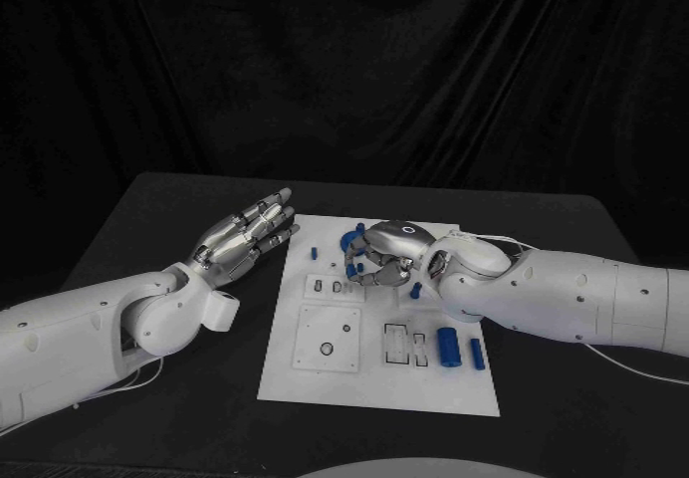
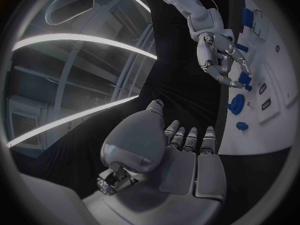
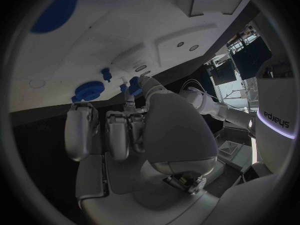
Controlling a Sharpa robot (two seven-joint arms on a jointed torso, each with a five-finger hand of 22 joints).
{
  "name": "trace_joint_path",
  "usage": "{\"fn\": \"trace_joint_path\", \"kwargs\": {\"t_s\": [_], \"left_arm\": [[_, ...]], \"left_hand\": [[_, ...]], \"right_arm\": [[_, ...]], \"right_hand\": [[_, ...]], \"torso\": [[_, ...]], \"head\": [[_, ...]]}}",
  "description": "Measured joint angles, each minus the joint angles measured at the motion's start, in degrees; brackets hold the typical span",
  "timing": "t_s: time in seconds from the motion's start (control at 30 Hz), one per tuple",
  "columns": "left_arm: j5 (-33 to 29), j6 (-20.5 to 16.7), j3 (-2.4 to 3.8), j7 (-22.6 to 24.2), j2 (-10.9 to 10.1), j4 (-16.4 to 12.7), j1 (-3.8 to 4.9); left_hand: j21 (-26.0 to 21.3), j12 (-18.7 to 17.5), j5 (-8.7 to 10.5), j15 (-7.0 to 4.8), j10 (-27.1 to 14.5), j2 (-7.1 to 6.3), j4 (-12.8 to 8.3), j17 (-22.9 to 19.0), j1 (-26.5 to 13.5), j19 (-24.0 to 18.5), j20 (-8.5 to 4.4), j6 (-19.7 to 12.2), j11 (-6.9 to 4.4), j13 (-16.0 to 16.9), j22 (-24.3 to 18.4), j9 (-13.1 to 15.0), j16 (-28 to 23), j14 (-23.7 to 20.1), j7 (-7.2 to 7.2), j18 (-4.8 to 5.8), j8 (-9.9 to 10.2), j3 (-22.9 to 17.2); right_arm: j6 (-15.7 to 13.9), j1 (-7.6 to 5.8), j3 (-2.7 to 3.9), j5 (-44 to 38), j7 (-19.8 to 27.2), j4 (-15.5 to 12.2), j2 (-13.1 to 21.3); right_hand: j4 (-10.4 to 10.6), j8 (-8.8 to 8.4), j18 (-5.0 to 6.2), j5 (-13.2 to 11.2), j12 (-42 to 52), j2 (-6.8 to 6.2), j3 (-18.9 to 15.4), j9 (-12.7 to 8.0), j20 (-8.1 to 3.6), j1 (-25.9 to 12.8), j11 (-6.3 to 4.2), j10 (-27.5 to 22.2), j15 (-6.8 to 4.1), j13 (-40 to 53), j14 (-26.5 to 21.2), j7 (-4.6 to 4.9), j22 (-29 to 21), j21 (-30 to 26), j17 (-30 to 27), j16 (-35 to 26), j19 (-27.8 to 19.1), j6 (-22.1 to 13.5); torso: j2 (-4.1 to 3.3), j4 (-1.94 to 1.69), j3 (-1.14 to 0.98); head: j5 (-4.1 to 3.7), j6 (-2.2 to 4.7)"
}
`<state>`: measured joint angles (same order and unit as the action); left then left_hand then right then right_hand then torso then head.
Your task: Assemble the parts on the task board
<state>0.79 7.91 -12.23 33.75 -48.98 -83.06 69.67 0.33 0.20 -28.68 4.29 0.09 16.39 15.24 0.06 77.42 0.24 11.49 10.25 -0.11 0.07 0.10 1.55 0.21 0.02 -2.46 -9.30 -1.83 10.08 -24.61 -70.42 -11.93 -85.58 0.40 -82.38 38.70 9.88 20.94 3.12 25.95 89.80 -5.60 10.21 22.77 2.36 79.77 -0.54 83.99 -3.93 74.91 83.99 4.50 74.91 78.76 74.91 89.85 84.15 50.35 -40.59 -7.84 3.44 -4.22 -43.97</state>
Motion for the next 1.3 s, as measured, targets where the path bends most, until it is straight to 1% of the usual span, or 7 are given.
{"fn": "trace_joint_path", "kwargs": {"t_s": [0.1, 0.4, 0.47, 0.87, 1.07, 1.27, 1.3], "left_arm": [[0.0, 0.0, 0.00, 0.0, 0.1, 0.0, 0.00], [0.0, 0.1, 0.00, 0.0, 0.1, 0.1, 0.00], [0.0, 0.1, 0.00, -0.1, 0.1, 0.2, 0.00], [0.0, 0.4, 0.00, -0.2, 0.3, 0.4, -0.03], [0.0, 0.5, 0.00, -0.4, 0.4, 0.5, -0.08], [0.0, 0.8, 0.00, -0.5, 0.4, 0.4, -0.13], [0.0, 0.8, 0.00, -0.5, 0.5, 0.4, -0.14]], "left_hand": [[0.0, 0.0, 0.00, 0.00, 0.0, 0.00, 0.0, 0.0, 0.0, 0.0, 0.00, 0.0, 0.00, 0.0, 0.0, 0.0, 0.0, 0.0, 0.00, 0.00, 0.0, 0.0], [0.0, 0.0, 0.00, 0.00, 0.0, 0.00, 0.0, 0.0, 0.0, 0.0, 0.00, 0.0, 0.00, 0.0, 0.0, 0.0, 0.0, 0.0, 0.00, 0.00, 0.0, 0.0], [0.0, 0.0, 0.00, 0.00, 0.0, 0.00, 0.0, 0.0, 0.0, 0.0, 0.00, 0.0, 0.00, 0.0, 0.0, 0.0, 0.0, 0.0, 0.00, 0.00, 0.0, 0.0], [0.0, 0.0, 0.00, 0.00, 0.0, -0.23, 0.0, 0.0, 0.2, 0.0, 0.00, 0.0, 0.00, 0.0, 0.0, 0.0, 0.0, 0.0, 0.00, 0.00, 0.0, 0.0], [0.0, 0.0, 0.00, 0.00, 0.0, -0.23, -0.2, 0.0, 0.2, 0.0, 0.00, 0.0, 0.00, 0.0, 0.0, 0.0, 0.0, 0.0, 0.00, 0.00, 0.0, -0.2], [0.0, 0.0, 0.00, 0.00, 0.0, -0.23, -0.2, 0.0, 0.2, 0.0, 0.00, 0.0, 0.00, 0.0, 0.0, 0.0, 0.0, 0.0, 0.00, 0.00, 0.0, -0.2], [0.0, 0.0, 0.00, 0.00, 0.0, -0.23, -0.2, 0.0, 0.2, 0.0, 0.00, 0.0, 0.00, 0.0, 0.0, 0.0, 0.0, 0.0, 0.00, 0.00, 0.0, -0.2]], "right_arm": [[0.4, 0.11, 0.00, 0.0, -0.3, 0.3, -0.2], [1.6, 0.65, 0.00, -0.2, -1.4, 0.9, -0.4], [1.8, 0.81, 0.00, -0.4, -1.6, 0.9, -0.4], [2.3, 1.13, 0.03, -1.2, -2.6, 0.5, -0.1], [2.5, 1.28, 0.07, -1.4, -2.9, 0.1, 0.0], [3.0, 1.56, 0.02, -1.9, -3.3, 0.0, 0.0], [3.1, 1.60, 0.01, -2.0, -3.3, 0.0, 0.0]], "right_hand": [[0.0, 0.00, 0.00, 0.0, 0.0, 0.00, 0.0, 0.0, 0.21, 0.0, 0.42, 0.0, 0.00, 0.0, 0.0, 0.20, 0.0, -0.3, 0.0, 0.0, -0.2, -0.2], [-0.2, -0.11, -0.01, 0.0, 0.0, 0.00, 0.2, 0.0, 0.21, 0.0, 0.41, 0.0, 0.00, 0.0, 0.0, 0.21, 0.0, -0.9, 0.0, 0.0, -0.6, -0.2], [-0.2, -0.12, -0.01, 0.0, 0.0, 0.00, 0.2, 0.0, 0.21, 0.0, 0.41, 0.0, 0.00, 0.0, 0.0, 0.40, 0.0, -0.9, 0.0, 0.0, -0.6, -0.4], [-0.4, -0.28, 0.00, 0.0, 0.0, 0.00, 0.4, -0.1, 0.40, 0.0, 0.41, 0.0, 0.00, 0.0, 0.0, 0.41, 0.0, -1.2, 0.0, 0.0, -0.8, -0.4], [-0.8, -0.29, -0.01, 0.0, 0.0, 0.00, 0.8, -0.1, 0.42, 0.0, 0.41, 0.0, 0.00, 0.0, 0.0, 0.87, 0.0, -1.6, 0.0, 0.0, -0.8, -1.4], [-1.4, -1.92, -0.01, -0.6, 0.0, -0.01, 1.1, -0.7, 0.42, 0.0, 0.41, 0.0, 0.00, 0.0, 0.0, 1.15, 0.0, -1.9, 0.0, 0.0, -0.8, -4.1], [-1.4, -2.06, -0.01, -0.7, 0.0, -0.32, 1.1, -0.9, 0.42, -0.3, 0.40, 0.0, 0.00, 0.0, 0.0, 1.13, 0.0, -2.1, 0.0, 0.0, -0.8, -4.4]], "torso": [[0.01, 0.01, 0.00], [0.04, 0.10, 0.00], [0.05, 0.12, 0.00], [0.08, 0.12, -0.06], [0.07, 0.12, -0.05], [0.07, 0.12, -0.03], [0.07, 0.12, -0.03]], "head": [[-0.01, -0.03], [0.21, -0.13], [0.21, -0.15], [0.13, -0.38], [0.08, -0.47], [0.03, -0.54], [0.02, -0.55]]}}
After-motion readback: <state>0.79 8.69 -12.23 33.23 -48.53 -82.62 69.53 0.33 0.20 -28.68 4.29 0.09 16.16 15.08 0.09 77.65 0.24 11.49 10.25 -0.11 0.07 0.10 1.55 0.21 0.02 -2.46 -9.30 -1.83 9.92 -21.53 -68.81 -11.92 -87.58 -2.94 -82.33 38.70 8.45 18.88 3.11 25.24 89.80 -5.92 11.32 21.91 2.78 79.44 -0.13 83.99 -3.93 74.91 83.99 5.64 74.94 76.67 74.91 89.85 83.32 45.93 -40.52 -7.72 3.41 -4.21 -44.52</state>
